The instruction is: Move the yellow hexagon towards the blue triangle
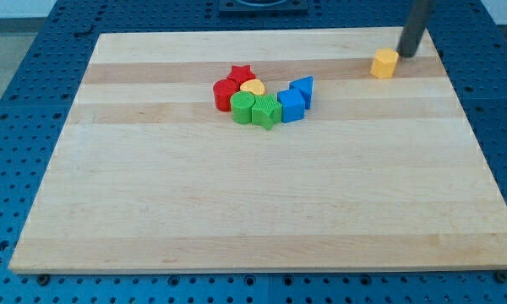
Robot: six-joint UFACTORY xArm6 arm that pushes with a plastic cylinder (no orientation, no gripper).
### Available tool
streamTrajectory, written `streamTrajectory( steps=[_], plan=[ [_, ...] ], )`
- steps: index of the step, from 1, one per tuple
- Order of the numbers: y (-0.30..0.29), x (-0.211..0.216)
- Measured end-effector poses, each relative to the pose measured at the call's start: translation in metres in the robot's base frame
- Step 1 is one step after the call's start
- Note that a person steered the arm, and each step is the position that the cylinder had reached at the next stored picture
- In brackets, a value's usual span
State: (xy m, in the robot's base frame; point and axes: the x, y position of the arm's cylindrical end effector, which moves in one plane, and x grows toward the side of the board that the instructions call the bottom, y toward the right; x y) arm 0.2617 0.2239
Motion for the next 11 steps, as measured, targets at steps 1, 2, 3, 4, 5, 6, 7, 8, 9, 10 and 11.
streamTrajectory(
  steps=[1,2,3,4,5,6,7,8,9,10,11],
  plan=[
    [-0.021,0.002],
    [-0.004,0.002],
    [0.032,0.002],
    [0.038,0.003],
    [0.02,0.005],
    [0.015,0.018],
    [0.015,0.031],
    [-0.011,0.035],
    [-0.05,0.035],
    [-0.053,0.035],
    [-0.047,0.034]
  ],
)
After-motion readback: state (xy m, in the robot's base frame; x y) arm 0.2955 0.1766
